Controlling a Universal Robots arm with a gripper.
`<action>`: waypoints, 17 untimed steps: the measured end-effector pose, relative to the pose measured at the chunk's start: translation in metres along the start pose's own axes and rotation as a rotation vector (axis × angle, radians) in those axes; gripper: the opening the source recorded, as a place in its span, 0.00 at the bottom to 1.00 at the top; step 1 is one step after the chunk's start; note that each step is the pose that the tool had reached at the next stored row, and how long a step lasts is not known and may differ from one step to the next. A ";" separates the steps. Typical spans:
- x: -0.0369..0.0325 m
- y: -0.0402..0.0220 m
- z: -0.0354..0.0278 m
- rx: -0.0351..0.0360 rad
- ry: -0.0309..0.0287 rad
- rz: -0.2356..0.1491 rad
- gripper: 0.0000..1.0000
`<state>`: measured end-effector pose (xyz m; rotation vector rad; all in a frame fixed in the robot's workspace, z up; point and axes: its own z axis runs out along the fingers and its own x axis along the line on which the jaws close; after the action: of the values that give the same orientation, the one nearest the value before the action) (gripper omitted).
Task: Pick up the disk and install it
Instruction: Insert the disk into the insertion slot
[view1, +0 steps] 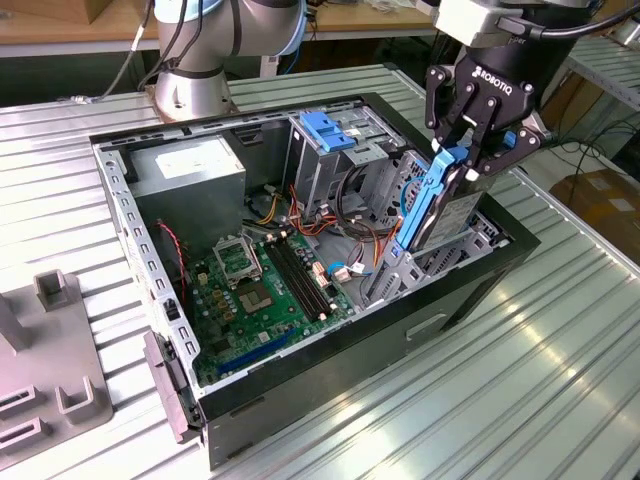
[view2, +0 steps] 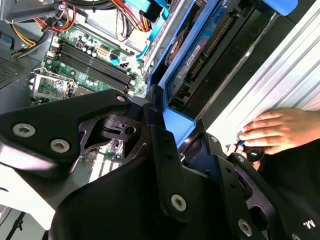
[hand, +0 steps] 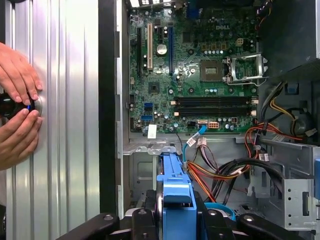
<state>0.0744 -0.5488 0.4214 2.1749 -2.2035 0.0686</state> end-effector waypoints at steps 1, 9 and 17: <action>0.0001 0.0000 0.0010 0.0000 0.0000 0.000 0.36; 0.0010 0.0000 0.0061 0.0000 0.0000 0.000 0.36; 0.0011 0.0000 0.0065 0.0000 -0.0001 0.000 0.36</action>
<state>0.0744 -0.5503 0.4149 2.1749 -2.2035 0.0685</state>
